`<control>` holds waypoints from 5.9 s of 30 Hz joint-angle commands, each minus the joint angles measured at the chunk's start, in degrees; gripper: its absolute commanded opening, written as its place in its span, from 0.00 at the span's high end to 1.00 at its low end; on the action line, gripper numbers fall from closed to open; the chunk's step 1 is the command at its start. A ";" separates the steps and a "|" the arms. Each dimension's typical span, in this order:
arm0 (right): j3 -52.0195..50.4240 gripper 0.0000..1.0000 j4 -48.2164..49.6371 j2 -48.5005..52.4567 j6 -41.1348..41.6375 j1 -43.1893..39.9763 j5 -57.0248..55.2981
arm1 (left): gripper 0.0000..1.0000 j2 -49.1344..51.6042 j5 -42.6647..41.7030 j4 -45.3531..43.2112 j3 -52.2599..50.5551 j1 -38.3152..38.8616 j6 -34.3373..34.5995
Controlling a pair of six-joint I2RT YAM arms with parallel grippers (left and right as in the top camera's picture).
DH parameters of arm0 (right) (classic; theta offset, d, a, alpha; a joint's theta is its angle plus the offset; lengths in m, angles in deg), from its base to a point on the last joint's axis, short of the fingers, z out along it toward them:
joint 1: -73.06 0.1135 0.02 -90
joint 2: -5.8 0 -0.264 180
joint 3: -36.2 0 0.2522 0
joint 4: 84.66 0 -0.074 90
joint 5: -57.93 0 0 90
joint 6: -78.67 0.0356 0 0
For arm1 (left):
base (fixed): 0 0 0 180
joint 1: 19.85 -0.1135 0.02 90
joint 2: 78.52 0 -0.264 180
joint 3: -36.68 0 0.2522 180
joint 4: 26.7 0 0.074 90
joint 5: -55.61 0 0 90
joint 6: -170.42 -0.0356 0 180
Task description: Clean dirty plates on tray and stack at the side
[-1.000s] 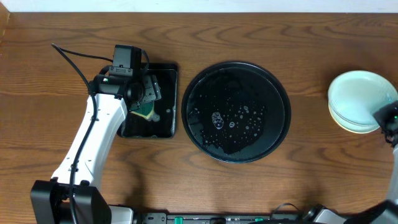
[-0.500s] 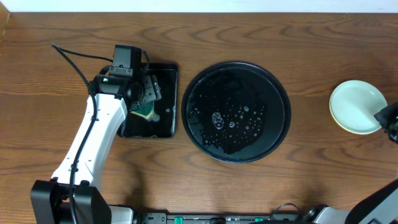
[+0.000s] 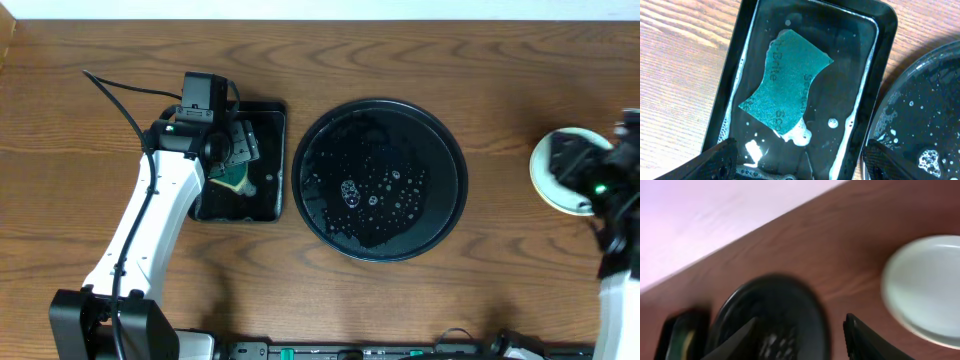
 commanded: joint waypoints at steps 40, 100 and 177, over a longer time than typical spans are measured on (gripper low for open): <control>0.68 0.01 -11.08 -4.33 -8.35 24.28 1.20 | 0.18 0.20 0.09 0.13 0.87 -0.15 -0.72; -58.16 0.01 34.82 -56.43 -9.22 22.77 -6.99 | 0.18 0.20 0.07 0.13 0.87 -0.15 -0.72; -58.16 0.01 34.82 -56.43 -9.22 22.77 -6.99 | 0.18 -87.86 1.79 -39.19 -70.38 -6.99 1.25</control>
